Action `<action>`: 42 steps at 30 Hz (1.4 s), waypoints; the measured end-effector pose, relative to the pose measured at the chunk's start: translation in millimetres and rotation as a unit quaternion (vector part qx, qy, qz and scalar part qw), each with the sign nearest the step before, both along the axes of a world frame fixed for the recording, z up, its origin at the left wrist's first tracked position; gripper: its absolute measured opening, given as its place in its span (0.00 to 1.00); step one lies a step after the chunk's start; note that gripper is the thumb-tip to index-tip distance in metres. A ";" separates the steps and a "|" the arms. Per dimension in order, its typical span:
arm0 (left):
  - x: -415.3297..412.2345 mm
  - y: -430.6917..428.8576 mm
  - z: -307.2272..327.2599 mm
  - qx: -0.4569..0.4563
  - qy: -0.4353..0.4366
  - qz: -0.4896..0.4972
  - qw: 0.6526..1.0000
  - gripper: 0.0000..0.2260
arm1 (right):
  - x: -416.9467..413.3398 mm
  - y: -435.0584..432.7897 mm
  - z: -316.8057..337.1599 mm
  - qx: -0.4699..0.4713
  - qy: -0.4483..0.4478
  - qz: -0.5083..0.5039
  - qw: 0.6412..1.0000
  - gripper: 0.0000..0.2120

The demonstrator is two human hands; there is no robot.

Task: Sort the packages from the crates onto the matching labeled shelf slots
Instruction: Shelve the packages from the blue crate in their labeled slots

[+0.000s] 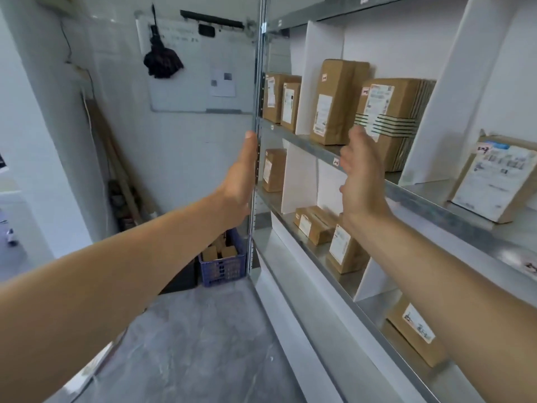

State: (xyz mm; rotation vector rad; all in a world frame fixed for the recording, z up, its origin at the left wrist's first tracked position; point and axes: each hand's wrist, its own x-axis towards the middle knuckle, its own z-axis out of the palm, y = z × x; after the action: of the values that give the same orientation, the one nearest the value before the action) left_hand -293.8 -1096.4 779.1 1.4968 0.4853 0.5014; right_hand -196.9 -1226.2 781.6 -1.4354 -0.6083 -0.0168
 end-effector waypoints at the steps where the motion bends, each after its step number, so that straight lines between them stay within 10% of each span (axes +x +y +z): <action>1: 0.9 16.8 -4.2 -0.006 0.004 0.010 1.000 0.32 | 2.6 14.3 -1.4 0.001 0.005 0.003 1.000 0.12; 8: 4.4 115.0 -13.9 -0.013 0.016 0.026 0.999 0.35 | 10.4 118.6 -5.7 0.009 0.013 0.031 0.999 0.24; 17: 32.6 214.9 -31.3 -0.036 0.024 0.054 0.998 0.36 | 44.3 235.1 -25.1 0.008 0.018 0.043 0.999 0.09; 21: 61.3 255.1 -39.0 -0.051 0.030 0.074 0.996 0.37 | 74.5 282.0 -33.3 0.005 0.014 0.070 0.997 0.31; 25: 97.9 293.4 -39.4 -0.048 0.025 0.100 0.994 0.37 | 119.6 329.6 -34.7 0.044 0.046 0.110 0.992 0.13; 32: 157.3 357.6 -30.6 -0.054 0.019 0.164 0.985 0.37 | 189.9 406.4 -21.7 0.027 0.056 0.174 0.983 0.37; 42: 220.6 439.0 -30.8 -0.064 0.020 0.204 0.977 0.37 | 247.8 500.1 -27.8 0.014 0.055 0.215 0.975 0.32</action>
State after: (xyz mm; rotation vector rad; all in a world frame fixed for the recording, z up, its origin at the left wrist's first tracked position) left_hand -73.1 -657.4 748.3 1.2866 0.8495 0.7461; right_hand 50.9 -726.1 753.8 -1.2429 -0.8123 0.3929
